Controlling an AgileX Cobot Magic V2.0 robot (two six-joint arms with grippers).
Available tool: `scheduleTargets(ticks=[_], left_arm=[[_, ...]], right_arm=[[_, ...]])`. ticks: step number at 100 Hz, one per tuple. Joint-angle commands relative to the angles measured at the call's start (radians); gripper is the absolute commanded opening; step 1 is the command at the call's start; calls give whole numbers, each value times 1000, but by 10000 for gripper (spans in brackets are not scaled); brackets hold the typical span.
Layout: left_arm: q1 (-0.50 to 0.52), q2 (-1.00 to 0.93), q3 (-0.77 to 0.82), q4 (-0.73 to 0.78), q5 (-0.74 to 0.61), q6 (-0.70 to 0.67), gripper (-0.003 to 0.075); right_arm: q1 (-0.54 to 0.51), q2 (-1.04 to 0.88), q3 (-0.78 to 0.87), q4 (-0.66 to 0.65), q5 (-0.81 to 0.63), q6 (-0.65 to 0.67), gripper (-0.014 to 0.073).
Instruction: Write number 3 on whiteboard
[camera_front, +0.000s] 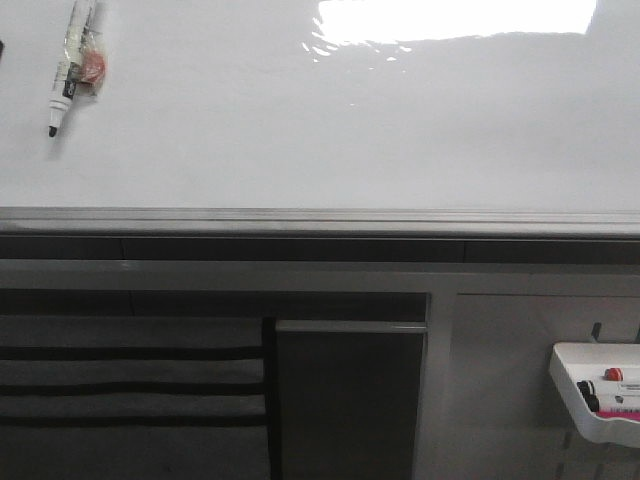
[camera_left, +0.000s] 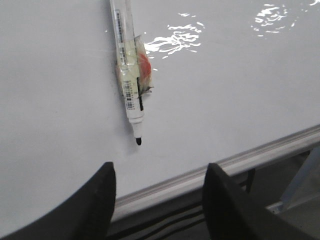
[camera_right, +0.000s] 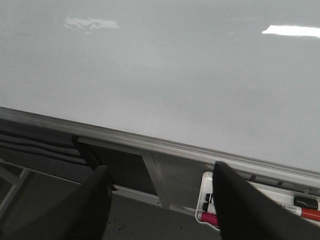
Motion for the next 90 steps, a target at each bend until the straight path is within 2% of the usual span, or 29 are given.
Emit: scheduleTargets(ticks=[1,34,53,90], left_arm=[[0,71,-69,-9,-108,-1,326],[36,297,-173,-21,-211,-3,312],[38,361,-194,-44,-278,-3,312],[38,407,-200,-35,-326,-3,312]], right_arm=[[12,5,-38,18,-54,-17,398],[12,4,-38,18,-52,-17,398],[12,4,-38,18,-52,-17,398],[12,4,-38,18,-52,-17,398]])
